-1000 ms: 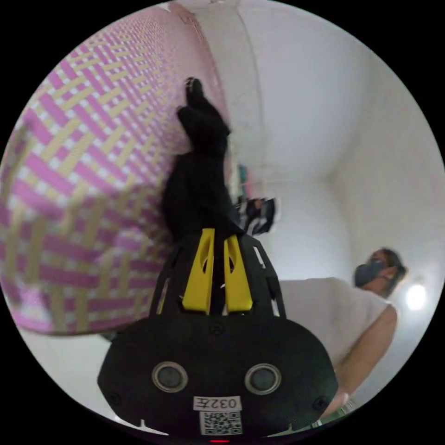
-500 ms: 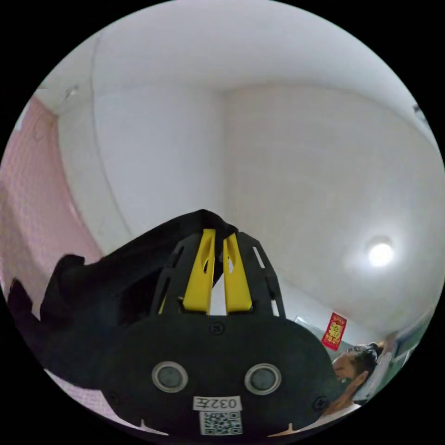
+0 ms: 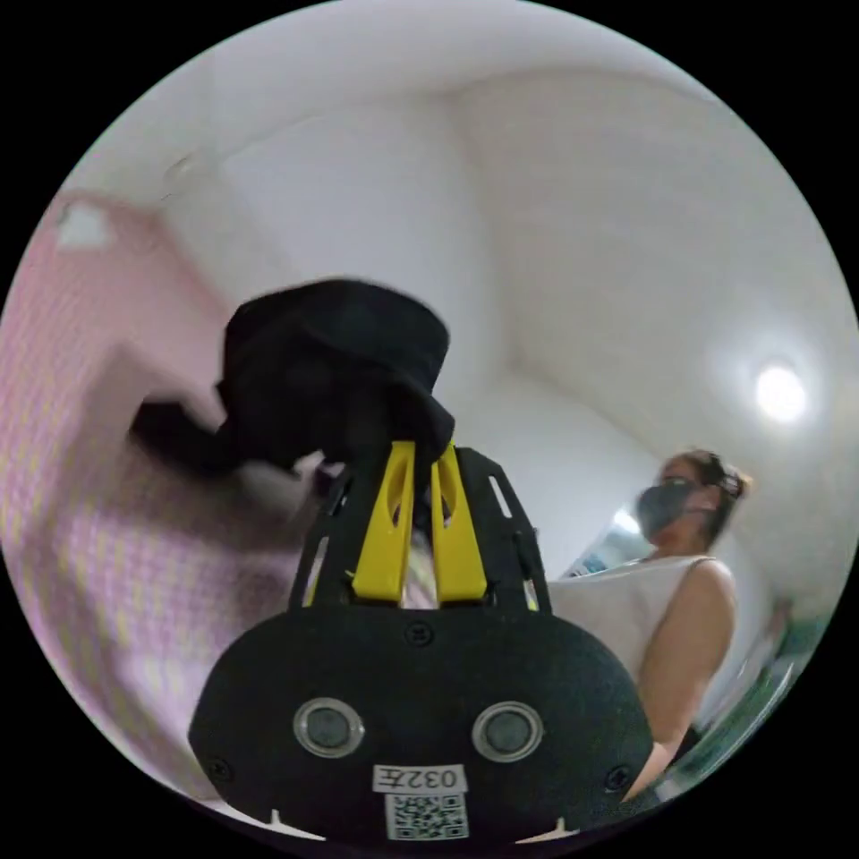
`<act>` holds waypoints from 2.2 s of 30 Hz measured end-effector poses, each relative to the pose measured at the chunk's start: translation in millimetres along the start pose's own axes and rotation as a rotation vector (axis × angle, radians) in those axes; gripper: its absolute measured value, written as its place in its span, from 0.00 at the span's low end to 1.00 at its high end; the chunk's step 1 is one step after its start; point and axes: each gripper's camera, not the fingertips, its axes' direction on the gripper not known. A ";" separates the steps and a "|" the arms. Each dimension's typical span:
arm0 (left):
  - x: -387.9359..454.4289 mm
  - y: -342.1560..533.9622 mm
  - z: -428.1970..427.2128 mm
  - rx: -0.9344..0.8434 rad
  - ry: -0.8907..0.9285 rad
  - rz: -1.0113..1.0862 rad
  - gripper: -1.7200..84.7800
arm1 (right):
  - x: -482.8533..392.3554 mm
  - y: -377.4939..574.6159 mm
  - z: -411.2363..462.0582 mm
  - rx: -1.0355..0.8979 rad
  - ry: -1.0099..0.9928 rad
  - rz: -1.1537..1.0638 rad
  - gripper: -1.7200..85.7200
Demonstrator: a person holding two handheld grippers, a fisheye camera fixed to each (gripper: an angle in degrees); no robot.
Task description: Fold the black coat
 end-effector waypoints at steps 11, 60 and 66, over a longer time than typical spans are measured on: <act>-105.7 207.4 -25.0 -0.197 -0.467 -0.703 0.00 | 206.0 299.0 92.7 -0.431 0.302 0.862 0.01; -52.2 23.0 278.4 -0.682 -0.085 -0.534 0.06 | 72.7 243.0 7.7 -0.260 -0.495 0.357 0.01; -88.7 -19.8 316.1 -0.585 0.019 -0.643 0.08 | 104.2 235.1 -70.9 0.033 -0.680 0.394 0.01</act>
